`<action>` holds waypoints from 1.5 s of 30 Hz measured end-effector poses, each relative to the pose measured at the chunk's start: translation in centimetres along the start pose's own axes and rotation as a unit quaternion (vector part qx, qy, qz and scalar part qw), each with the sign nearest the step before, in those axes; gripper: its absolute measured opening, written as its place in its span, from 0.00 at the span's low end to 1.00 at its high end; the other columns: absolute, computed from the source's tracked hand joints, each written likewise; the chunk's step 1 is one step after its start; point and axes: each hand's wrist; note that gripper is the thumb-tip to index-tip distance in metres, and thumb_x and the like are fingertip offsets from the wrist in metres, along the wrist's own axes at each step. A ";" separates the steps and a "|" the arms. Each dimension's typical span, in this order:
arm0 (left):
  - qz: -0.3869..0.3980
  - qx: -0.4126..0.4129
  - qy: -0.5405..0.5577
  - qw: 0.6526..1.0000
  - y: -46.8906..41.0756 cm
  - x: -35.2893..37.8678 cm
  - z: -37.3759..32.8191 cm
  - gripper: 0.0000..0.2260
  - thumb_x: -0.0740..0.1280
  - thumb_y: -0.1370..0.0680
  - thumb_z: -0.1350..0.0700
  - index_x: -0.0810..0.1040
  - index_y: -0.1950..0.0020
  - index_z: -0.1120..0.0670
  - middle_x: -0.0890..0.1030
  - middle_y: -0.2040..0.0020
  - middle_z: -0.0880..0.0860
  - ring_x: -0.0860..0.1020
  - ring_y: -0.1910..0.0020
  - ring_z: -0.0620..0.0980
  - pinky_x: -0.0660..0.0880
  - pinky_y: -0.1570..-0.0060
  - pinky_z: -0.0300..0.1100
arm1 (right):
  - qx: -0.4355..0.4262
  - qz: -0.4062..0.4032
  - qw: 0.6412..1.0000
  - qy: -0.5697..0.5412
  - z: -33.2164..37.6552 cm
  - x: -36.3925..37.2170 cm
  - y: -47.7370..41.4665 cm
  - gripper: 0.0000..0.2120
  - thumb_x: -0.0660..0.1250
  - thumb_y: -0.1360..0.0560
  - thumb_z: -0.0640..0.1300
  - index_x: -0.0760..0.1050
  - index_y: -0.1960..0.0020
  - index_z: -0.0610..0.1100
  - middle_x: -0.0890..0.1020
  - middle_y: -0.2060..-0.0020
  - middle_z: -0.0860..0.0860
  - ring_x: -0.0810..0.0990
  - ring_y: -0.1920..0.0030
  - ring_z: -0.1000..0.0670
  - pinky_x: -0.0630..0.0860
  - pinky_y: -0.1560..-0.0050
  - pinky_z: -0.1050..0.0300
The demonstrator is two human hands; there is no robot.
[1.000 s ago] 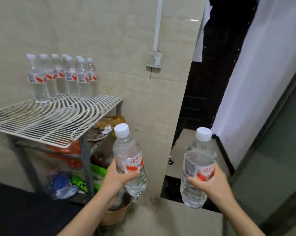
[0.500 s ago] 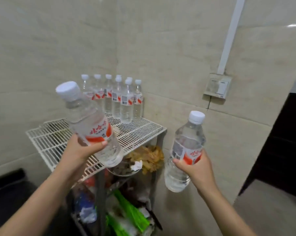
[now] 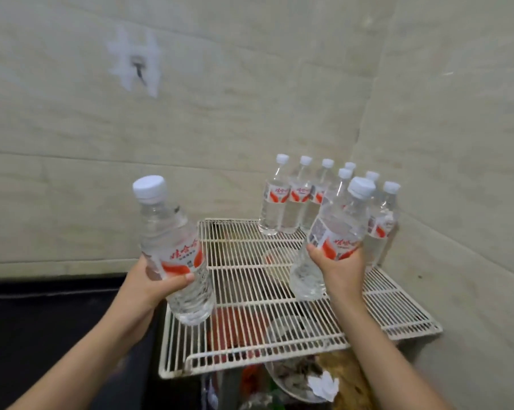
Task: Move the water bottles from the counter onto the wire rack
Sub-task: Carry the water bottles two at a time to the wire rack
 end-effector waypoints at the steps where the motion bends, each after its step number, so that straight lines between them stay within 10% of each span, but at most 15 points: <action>1: -0.001 -0.002 -0.007 1.000 -0.8 -0.2 0.2 0.45 0.80 0.58 0.41 0.76 0.44 0.57 0.85 0.52 0.53 0.83 0.53 0.49 0.78 0.62 0.32 | 0.005 0.006 1.000 0.006 -0.6 1.0 -1.1 0.28 0.77 0.37 0.42 0.66 0.44 0.49 0.75 0.56 0.56 0.77 0.53 0.50 0.74 0.48 0.54; 16: 0.013 -0.085 -0.017 0.996 -13.5 1.9 4.2 0.42 0.79 0.56 0.44 0.73 0.43 0.52 0.84 0.51 0.54 0.82 0.51 0.51 0.75 0.54 0.42 | 0.074 -0.018 0.995 0.069 -6.5 9.2 -15.6 0.32 0.76 0.35 0.40 0.66 0.36 0.43 0.77 0.44 0.47 0.77 0.46 0.47 0.74 0.42 0.50; 22: 0.019 -0.091 -0.021 0.995 -16.6 6.7 4.2 0.17 0.72 0.35 0.64 0.73 0.51 0.52 0.81 0.54 0.53 0.79 0.54 0.49 0.72 0.60 0.39 | 0.107 -0.016 0.987 0.118 -7.9 8.5 -16.7 0.29 0.75 0.34 0.46 0.66 0.38 0.43 0.79 0.47 0.48 0.77 0.51 0.49 0.74 0.51 0.55; 27: 0.060 -0.092 -0.044 0.993 -19.9 11.2 5.4 0.19 0.72 0.33 0.64 0.74 0.45 0.55 0.82 0.50 0.54 0.80 0.51 0.50 0.74 0.54 0.42 | 0.129 0.051 0.973 0.183 -7.9 8.2 -16.5 0.32 0.72 0.37 0.57 0.69 0.39 0.45 0.81 0.50 0.50 0.80 0.51 0.49 0.73 0.61 0.60; 40: 0.072 -0.087 -0.081 0.990 -21.7 16.6 7.0 0.22 0.73 0.35 0.67 0.71 0.50 0.46 0.81 0.51 0.50 0.80 0.52 0.47 0.76 0.53 0.41 | 0.136 0.094 0.959 0.229 -6.0 6.5 -16.1 0.40 0.72 0.31 0.50 0.56 0.29 0.38 0.72 0.34 0.43 0.74 0.37 0.42 0.74 0.40 0.51; 45: 0.059 -0.091 -0.124 0.986 -20.6 16.8 6.8 0.29 0.73 0.33 0.66 0.66 0.35 0.54 0.78 0.48 0.48 0.78 0.49 0.48 0.73 0.44 0.45 | 0.116 0.130 0.963 0.204 -6.4 6.0 -12.0 0.46 0.67 0.27 0.52 0.38 0.25 0.39 0.49 0.24 0.42 0.50 0.24 0.42 0.55 0.26 0.45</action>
Point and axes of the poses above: each hand's wrist, its own y-axis away from the middle knuckle, its own x-axis out of the palm, z = x × y
